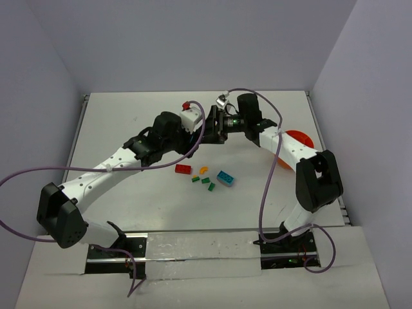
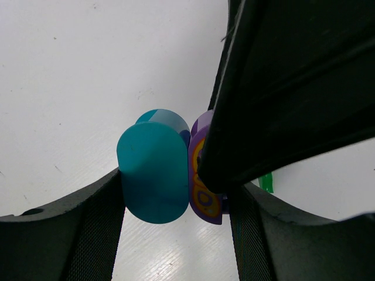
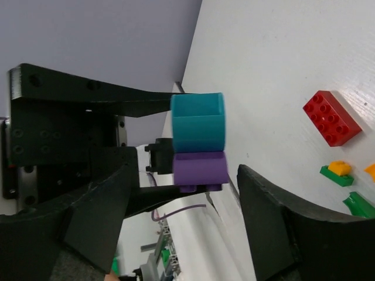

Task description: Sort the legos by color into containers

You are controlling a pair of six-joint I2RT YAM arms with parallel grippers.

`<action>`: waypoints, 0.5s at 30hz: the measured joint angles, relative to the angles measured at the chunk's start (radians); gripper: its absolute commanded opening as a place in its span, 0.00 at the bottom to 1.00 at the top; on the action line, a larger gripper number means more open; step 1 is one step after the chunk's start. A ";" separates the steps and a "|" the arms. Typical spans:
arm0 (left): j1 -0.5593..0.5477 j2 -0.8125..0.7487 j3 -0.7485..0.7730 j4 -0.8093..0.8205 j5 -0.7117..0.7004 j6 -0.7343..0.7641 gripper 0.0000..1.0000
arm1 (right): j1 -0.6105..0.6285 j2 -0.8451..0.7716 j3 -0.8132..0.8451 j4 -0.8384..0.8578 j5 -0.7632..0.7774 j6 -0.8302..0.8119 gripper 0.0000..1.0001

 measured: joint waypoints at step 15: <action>-0.002 0.001 0.002 0.000 -0.009 -0.004 0.00 | 0.002 0.054 -0.059 0.112 -0.073 0.103 0.57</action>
